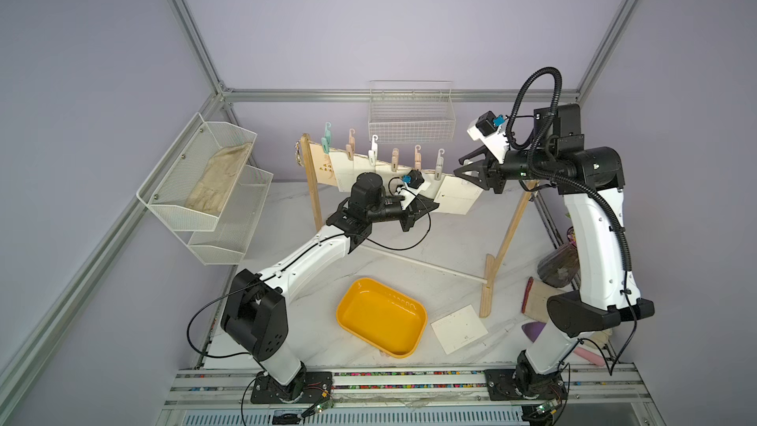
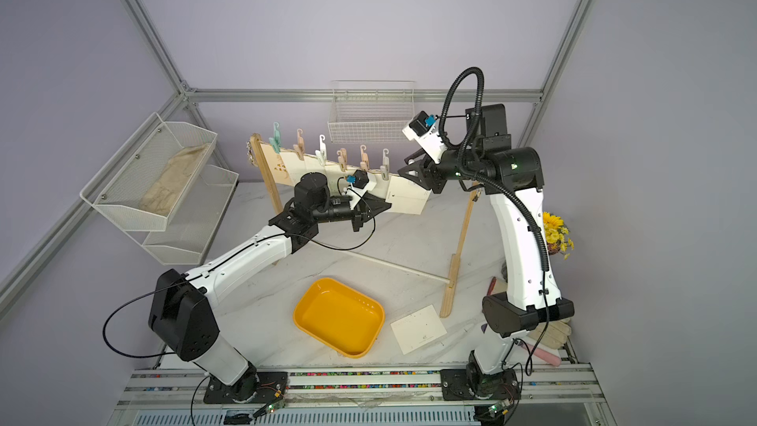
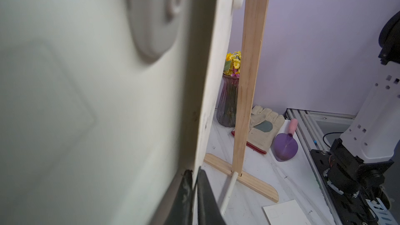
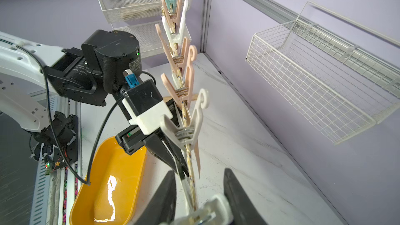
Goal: Remove the postcards from the strings
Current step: Remove the clamp from the clothesline.
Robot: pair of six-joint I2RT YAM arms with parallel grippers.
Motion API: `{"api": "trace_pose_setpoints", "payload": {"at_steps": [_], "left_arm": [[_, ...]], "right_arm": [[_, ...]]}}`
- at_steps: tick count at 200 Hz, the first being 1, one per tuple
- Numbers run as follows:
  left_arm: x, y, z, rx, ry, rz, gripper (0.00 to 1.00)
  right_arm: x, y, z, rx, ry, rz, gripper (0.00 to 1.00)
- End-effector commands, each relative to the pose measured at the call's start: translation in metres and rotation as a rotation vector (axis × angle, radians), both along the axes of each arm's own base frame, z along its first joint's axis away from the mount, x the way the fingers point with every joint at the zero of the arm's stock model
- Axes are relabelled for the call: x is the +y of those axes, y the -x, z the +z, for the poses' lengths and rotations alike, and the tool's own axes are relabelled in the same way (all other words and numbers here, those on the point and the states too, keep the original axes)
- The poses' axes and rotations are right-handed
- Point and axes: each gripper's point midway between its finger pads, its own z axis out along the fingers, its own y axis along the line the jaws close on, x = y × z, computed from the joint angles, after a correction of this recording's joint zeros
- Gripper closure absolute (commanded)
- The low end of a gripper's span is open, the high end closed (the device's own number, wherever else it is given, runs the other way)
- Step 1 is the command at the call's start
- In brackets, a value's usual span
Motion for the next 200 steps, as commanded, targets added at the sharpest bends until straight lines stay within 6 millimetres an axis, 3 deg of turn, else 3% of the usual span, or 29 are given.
{"api": "trace_pose_setpoints", "payload": {"at_steps": [1,47,101,167,200], "left_arm": [[-0.001,0.001,0.040,-0.072,0.067,-0.009,0.93],[-0.003,-0.001,0.040,-0.057,0.071,-0.011,1.00],[-0.003,0.003,0.038,-0.038,0.073,-0.026,1.00],[0.002,0.021,0.031,-0.019,0.067,-0.058,1.00],[0.006,0.031,0.029,-0.018,0.062,-0.067,1.00]], "right_arm": [[0.001,0.010,0.009,-0.041,-0.004,0.022,0.68],[0.001,0.011,0.012,-0.055,-0.012,0.023,0.75],[0.002,0.011,0.021,-0.088,-0.032,0.020,0.84],[-0.003,0.008,0.052,-0.228,-0.087,-0.036,0.92],[-0.009,0.013,0.073,-0.330,-0.128,-0.078,0.92]]}}
